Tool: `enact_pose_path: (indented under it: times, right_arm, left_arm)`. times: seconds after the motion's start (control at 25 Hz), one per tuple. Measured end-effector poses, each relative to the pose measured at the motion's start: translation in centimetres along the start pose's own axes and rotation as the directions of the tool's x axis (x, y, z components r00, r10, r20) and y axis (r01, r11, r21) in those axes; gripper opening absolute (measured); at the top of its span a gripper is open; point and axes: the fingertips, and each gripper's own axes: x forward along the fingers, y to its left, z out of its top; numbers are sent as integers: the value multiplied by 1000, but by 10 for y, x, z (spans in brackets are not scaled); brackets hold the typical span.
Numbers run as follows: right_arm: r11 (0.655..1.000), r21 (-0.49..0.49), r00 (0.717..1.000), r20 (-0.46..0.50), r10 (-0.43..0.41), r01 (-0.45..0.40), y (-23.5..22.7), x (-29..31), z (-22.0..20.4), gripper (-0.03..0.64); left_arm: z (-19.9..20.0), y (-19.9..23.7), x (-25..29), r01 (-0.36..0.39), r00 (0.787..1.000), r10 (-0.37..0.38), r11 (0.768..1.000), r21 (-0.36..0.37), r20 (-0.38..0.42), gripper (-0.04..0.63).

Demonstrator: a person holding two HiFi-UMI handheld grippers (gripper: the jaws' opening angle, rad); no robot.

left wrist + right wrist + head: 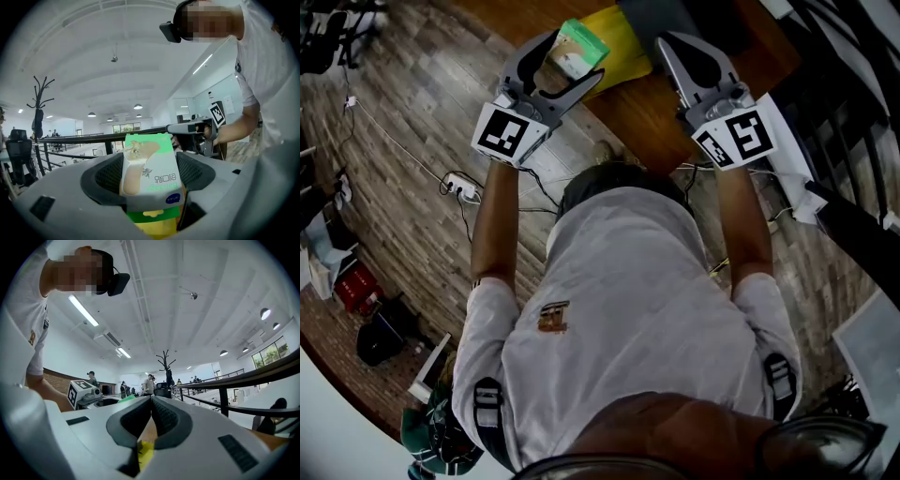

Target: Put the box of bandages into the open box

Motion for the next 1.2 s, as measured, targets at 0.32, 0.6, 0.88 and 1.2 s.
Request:
enact_pose_path:
  times: [0.32,0.6,0.88,1.2]
  right_arm:
    - [999,-16,999,-19,-38,37,-8,9,-4,32]
    - [997,-26,997,-31,-76,75,-12,11,-7,32]
    - [995,-26,994,-41,-101,100,-14,17,-10,32]
    - [989,-22,988,-56,-147,146,-29,8,-16,32]
  left_arm:
    - [-39,5,26,156,982,-141,981,114,-129,368]
    - [-69,6,40,270,941,-226,950,156,-253,368]
    - [-98,15,52,370,883,-281,910,189,-376,368]
    - [-137,13,77,498,786,-347,846,190,-512,368]
